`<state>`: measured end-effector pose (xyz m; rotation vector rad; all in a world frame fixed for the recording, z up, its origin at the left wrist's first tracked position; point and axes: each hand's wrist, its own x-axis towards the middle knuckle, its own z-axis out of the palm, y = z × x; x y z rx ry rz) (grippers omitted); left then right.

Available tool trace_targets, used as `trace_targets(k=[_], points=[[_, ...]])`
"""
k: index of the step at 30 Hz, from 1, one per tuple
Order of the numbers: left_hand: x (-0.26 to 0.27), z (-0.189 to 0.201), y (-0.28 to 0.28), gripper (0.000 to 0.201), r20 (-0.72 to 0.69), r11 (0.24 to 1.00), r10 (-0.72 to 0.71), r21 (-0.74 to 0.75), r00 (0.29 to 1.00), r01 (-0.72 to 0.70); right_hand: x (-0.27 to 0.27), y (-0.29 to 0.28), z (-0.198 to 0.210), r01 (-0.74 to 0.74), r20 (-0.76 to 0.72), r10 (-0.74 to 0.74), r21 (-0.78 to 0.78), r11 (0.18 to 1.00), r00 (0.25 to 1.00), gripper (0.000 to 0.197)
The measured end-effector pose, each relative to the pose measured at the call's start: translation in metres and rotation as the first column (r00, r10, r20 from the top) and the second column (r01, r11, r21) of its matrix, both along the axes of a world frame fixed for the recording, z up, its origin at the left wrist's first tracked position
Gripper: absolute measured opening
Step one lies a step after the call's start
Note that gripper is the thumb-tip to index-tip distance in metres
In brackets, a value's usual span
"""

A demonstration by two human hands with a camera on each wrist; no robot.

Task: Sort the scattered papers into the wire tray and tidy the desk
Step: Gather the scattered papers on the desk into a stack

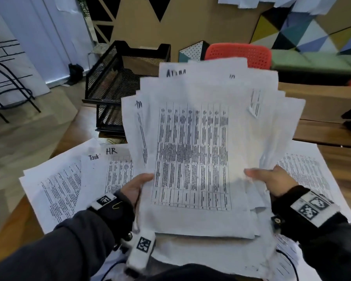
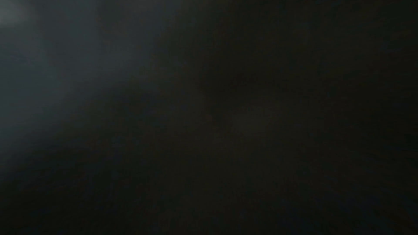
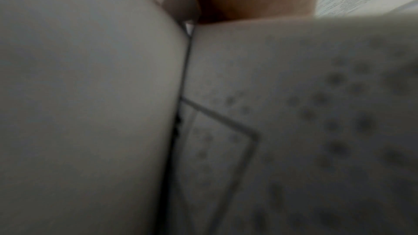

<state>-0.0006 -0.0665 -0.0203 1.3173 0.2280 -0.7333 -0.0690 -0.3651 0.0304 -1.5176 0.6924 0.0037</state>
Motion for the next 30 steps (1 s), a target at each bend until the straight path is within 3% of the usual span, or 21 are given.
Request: trace_targets(k=[2, 5, 8, 11, 14, 16, 20, 22, 24, 25, 27, 29, 30], points=[[-0.003, 0.021, -0.007, 0.037, 0.031, 0.998, -0.069, -0.002, 0.997, 0.069, 0.0, 0.0, 0.009, -0.012, 0.069, 0.009, 0.033, 0.999, 0.998, 0.006], [0.0, 0.045, -0.017, 0.017, 0.141, 0.972, -0.14, 0.21, 0.98, 0.108, 0.003, -0.001, 0.019, 0.018, 0.146, -0.017, -0.005, 1.0, 0.989, 0.009], [0.005, 0.06, -0.018, 0.026, 0.327, 0.959, -0.062, 0.281, 0.943, -0.034, 0.006, 0.006, 0.032, 0.029, 0.311, -0.042, 0.046, 0.999, 0.949, 0.017], [0.001, 0.071, -0.021, 0.03, 0.481, 0.928, -0.009, 0.331, 0.877, -0.172, 0.007, 0.021, 0.05, 0.009, 0.409, -0.005, -0.008, 1.0, 0.912, 0.019], [-0.003, 0.075, -0.033, 0.017, 0.599, 0.908, -0.04, 0.355, 0.8, -0.221, 0.018, 0.035, 0.047, 0.145, 0.358, -0.089, -0.135, 0.98, 0.93, 0.027], [-0.002, 0.072, -0.041, 0.018, 0.607, 0.907, -0.041, 0.355, 0.793, -0.225, 0.028, 0.042, 0.04, 0.245, 0.297, -0.181, -0.194, 0.95, 0.937, 0.026], [-0.003, 0.077, -0.036, 0.011, 0.632, 0.938, -0.033, 0.287, 0.775, -0.195, 0.027, 0.054, 0.043, 0.269, 0.313, -0.212, -0.15, 0.951, 0.926, 0.026], [-0.002, 0.077, -0.023, 0.044, 0.67, 0.979, -0.049, 0.179, 0.74, -0.098, 0.017, 0.053, 0.048, 0.263, 0.366, -0.203, -0.122, 0.957, 0.908, 0.038], [0.002, 0.079, -0.017, 0.068, 0.669, 0.99, 0.04, 0.072, 0.742, -0.118, 0.014, 0.051, 0.049, 0.221, 0.429, -0.156, -0.106, 0.969, 0.89, 0.046], [0.005, 0.079, -0.017, 0.062, 0.652, 0.991, 0.085, 0.025, 0.753, -0.133, 0.015, 0.05, 0.046, 0.212, 0.436, -0.142, -0.117, 0.97, 0.889, 0.043], [0.009, 0.077, -0.025, 0.026, 0.623, 0.974, 0.132, 0.063, 0.771, -0.217, 0.022, 0.05, 0.036, 0.241, 0.408, -0.164, -0.145, 0.96, 0.898, 0.03], [0.011, 0.078, -0.033, 0.029, 0.619, 0.922, 0.131, 0.212, 0.775, -0.325, 0.027, 0.053, 0.03, 0.278, 0.394, -0.207, -0.131, 0.952, 0.896, 0.022], [0.012, 0.075, -0.031, 0.03, 0.618, 0.921, 0.136, 0.21, 0.774, -0.33, 0.028, 0.054, 0.029, 0.28, 0.398, -0.212, -0.12, 0.952, 0.892, 0.021]])
